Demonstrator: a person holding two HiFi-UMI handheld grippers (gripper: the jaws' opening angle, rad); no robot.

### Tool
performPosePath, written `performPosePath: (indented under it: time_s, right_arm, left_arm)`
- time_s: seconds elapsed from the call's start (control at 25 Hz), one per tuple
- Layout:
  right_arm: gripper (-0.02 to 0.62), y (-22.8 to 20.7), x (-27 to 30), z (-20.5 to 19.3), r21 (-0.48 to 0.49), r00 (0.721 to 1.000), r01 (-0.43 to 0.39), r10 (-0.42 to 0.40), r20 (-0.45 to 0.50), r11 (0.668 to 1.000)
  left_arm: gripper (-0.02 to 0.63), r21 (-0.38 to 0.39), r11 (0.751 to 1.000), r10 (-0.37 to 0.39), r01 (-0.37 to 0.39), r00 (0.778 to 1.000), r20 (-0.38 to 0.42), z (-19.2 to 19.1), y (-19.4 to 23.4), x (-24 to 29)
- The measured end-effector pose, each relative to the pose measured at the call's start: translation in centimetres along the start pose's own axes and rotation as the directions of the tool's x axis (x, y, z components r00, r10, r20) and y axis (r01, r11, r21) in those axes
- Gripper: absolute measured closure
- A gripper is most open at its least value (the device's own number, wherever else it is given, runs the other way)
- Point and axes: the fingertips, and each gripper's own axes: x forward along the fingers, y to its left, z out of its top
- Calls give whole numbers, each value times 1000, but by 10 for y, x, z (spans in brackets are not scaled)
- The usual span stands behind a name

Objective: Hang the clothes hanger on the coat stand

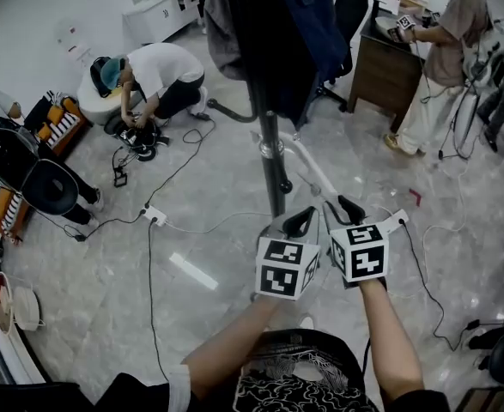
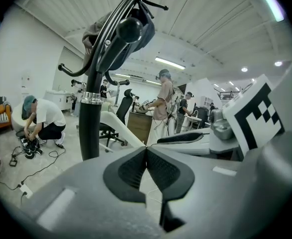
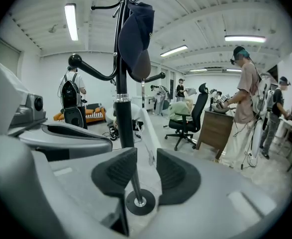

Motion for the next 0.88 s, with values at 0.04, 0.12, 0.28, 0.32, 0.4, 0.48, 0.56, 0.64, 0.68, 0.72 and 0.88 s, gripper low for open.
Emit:
performPosePath:
  time_s: [0.04, 0.12, 0.28, 0.32, 0.4, 0.48, 0.56, 0.64, 0.68, 0.72, 0.88]
  right_arm:
    - [480, 0, -7, 0, 7, 1000, 5, -5, 5, 1000]
    - [480, -1, -20, 2, 20, 1000, 18, -19, 19, 1000]
    - [480, 1, -46, 6, 26, 997, 47, -49, 58, 999]
    - [482, 2, -52, 6, 27, 996, 55, -56, 65, 998]
    - [483, 3, -63, 6, 35, 995, 65, -68, 75, 997]
    - [491, 4, -73, 5, 50, 994, 68, -72, 82, 996]
    - [499, 4, -82, 3, 59, 993, 72, -77, 86, 996]
    - [502, 5, -89, 1, 67, 992, 79, -85, 89, 995]
    - [503, 5, -93, 1, 72, 992, 82, -89, 92, 994]
    - [506, 6, -97, 1, 78, 991, 86, -93, 95, 993]
    - [533, 8, -110, -2, 107, 989, 94, -105, 105, 990]
  left_arm:
    - [600, 1, 1000, -9, 9, 1000, 2, 1, -4, -1]
    - [600, 4, 1000, -26, 26, 1000, 3, 2, -12, -4]
    - [600, 12, 999, -53, 53, 999, 4, 2, -27, -9]
    - [600, 16, 998, -60, 60, 998, 4, 2, -30, -11]
    - [600, 22, 997, -72, 72, 997, 5, 1, -37, -14]
    - [600, 26, 997, -79, 79, 997, 6, 1, -43, -16]
    - [600, 30, 996, -89, 89, 996, 5, 1, -49, -19]
    - [600, 40, 994, -102, 102, 995, 1, 1, -56, -21]
    - [600, 45, 993, -109, 109, 994, -1, 1, -59, -22]
    - [600, 50, 992, -114, 114, 993, -2, 2, -61, -24]
    - [600, 66, 990, -127, 127, 992, -4, 3, -69, -31]
